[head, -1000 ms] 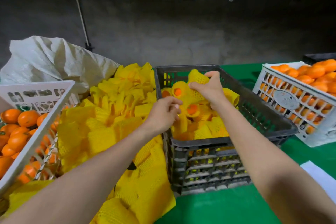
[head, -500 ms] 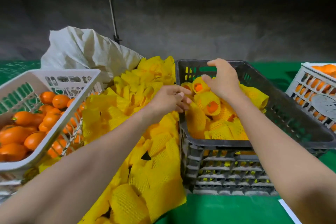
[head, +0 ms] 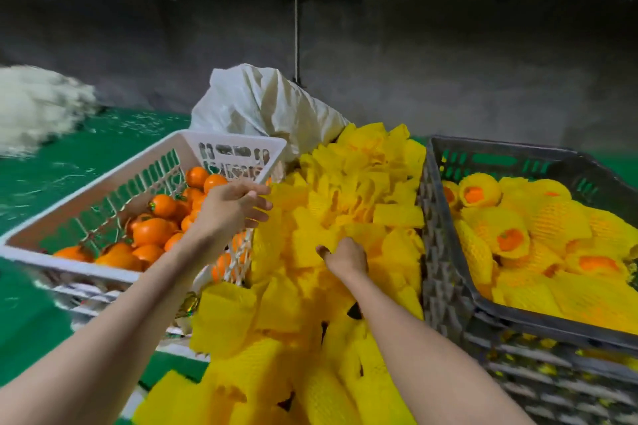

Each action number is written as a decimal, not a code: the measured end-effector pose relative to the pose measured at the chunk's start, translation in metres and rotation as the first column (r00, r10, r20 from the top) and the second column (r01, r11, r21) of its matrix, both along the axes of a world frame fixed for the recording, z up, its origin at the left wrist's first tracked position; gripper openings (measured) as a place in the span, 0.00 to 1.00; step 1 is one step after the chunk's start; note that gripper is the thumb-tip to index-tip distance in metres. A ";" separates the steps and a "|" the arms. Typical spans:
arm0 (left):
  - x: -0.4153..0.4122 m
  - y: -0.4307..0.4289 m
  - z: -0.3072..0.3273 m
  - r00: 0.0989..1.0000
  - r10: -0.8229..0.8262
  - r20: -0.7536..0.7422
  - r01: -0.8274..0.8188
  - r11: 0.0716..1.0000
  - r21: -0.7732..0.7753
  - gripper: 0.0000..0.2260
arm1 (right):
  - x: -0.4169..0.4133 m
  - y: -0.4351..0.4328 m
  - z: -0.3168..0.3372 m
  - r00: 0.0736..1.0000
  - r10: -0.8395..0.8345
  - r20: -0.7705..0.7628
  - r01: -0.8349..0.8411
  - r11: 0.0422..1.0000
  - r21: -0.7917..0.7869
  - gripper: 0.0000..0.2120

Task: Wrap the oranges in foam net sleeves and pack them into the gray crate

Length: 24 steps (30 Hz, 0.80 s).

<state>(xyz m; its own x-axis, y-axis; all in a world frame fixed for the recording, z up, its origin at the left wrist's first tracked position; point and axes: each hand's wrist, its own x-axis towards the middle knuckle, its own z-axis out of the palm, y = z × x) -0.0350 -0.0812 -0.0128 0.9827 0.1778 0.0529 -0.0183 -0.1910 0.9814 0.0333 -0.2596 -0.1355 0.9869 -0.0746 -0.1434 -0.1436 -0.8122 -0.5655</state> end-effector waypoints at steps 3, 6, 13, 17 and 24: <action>-0.009 0.033 -0.002 0.997 0.077 0.025 -0.079 0.995 0.063 0.10 | 0.014 0.012 -0.015 1.000 -0.008 0.002 0.008 0.997 -0.079 0.23; -0.012 0.058 -0.004 0.990 0.129 0.050 -0.134 0.985 0.105 0.08 | 0.013 0.022 -0.006 0.989 -0.051 0.138 0.050 0.999 0.008 0.14; 0.002 0.072 0.005 0.992 -0.120 0.026 0.114 0.979 0.170 0.16 | -0.026 0.028 0.081 0.814 -0.026 0.580 -0.310 0.825 0.472 0.14; 0.007 0.074 0.021 0.941 -0.332 -0.062 0.334 0.889 0.314 0.16 | -0.042 0.048 0.112 0.820 0.111 0.562 -0.451 0.730 0.514 0.13; 0.021 0.119 0.040 0.965 -0.101 0.242 -0.100 0.711 0.695 0.11 | -0.030 0.141 0.126 0.628 -0.014 0.778 -0.312 0.912 0.268 0.11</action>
